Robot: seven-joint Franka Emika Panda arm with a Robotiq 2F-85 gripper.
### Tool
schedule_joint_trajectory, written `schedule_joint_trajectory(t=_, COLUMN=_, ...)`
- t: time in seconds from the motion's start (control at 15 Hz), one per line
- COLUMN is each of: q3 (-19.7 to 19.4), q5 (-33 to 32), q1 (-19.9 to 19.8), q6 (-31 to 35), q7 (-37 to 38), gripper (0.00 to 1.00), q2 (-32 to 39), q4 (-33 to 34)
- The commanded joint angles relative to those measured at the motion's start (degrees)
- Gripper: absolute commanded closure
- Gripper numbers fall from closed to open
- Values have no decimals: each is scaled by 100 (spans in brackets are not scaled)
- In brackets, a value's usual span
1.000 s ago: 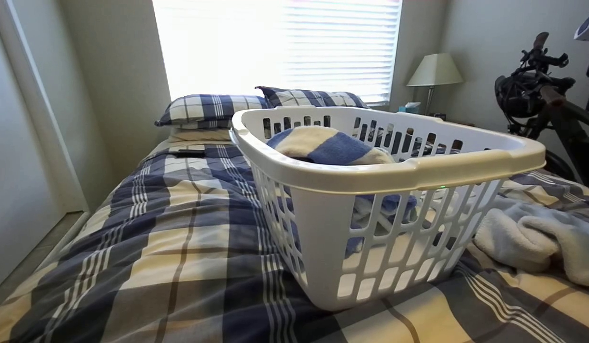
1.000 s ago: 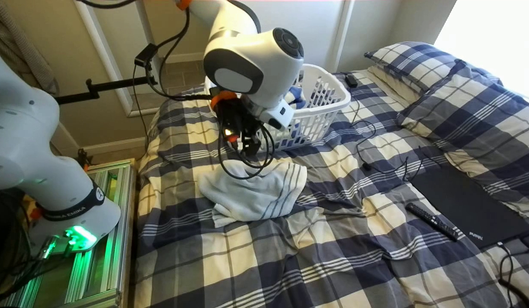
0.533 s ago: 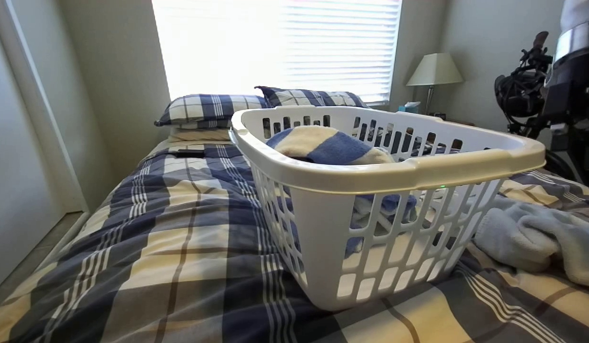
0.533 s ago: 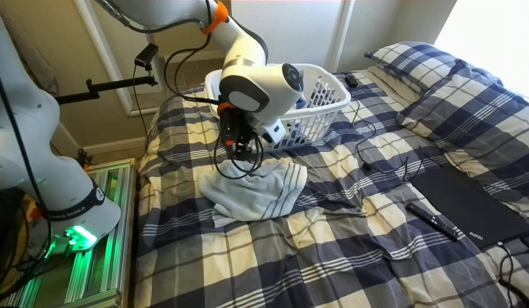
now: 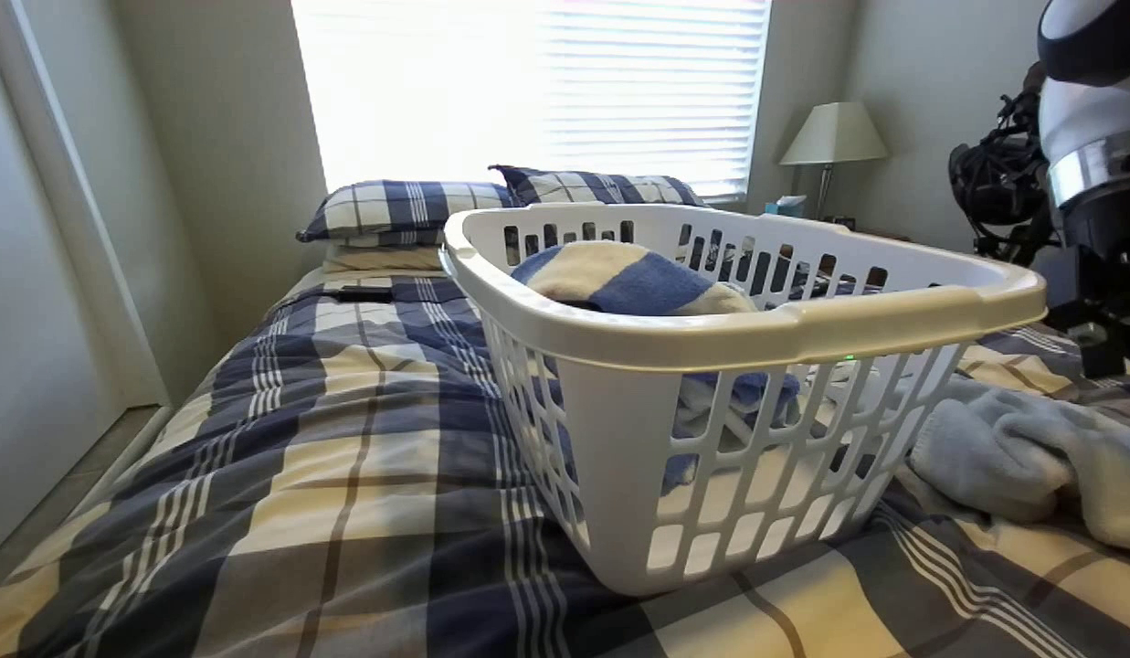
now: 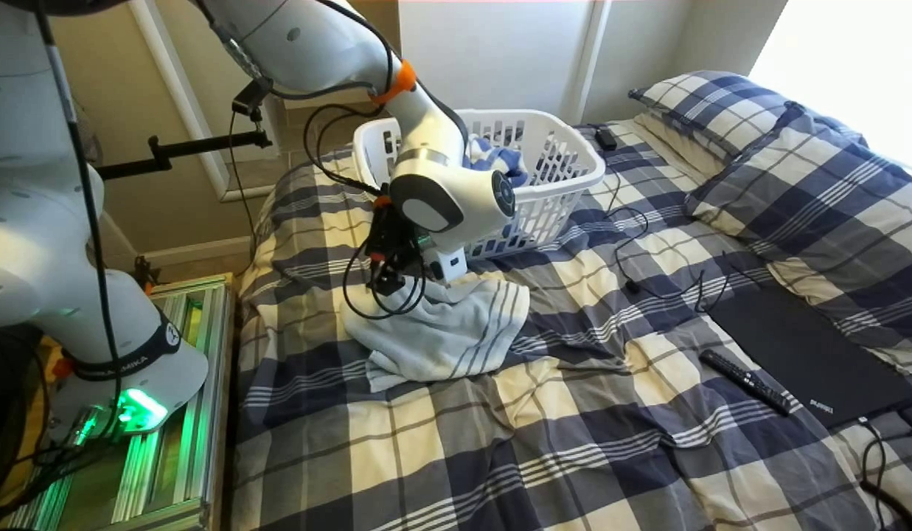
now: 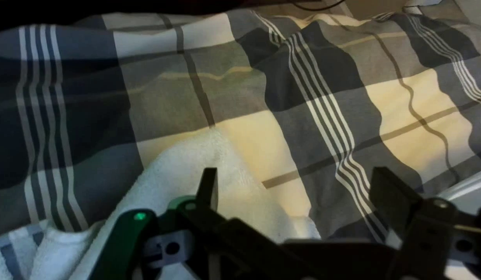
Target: Put the white towel inside the white laundry basket
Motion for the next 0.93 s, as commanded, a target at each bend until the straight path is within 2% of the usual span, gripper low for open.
schedule_joint_trajectory(t=0.0, q3=-24, q5=-100, q1=-55, q6=-644, q7=880, gripper=0, q2=307, q4=349)
schedule_joint_trajectory(t=0.4, q3=-209, q5=-139, q1=24, q6=-1383, q7=2456, gripper=0, q2=522, q4=707)
schedule_joint_trajectory(t=0.6, q3=-243, q5=-303, q1=9, q6=-1597, q7=2554, gripper=0, q2=711, q4=962)
schedule_joint_trajectory(t=0.67, q3=-212, q5=-118, q1=6, q6=-1327, q7=2387, gripper=0, q2=494, q4=658)
schedule_joint_trajectory(t=0.87, q3=-233, q5=-191, q1=7, q6=-1419, q7=2432, gripper=0, q2=617, q4=795)
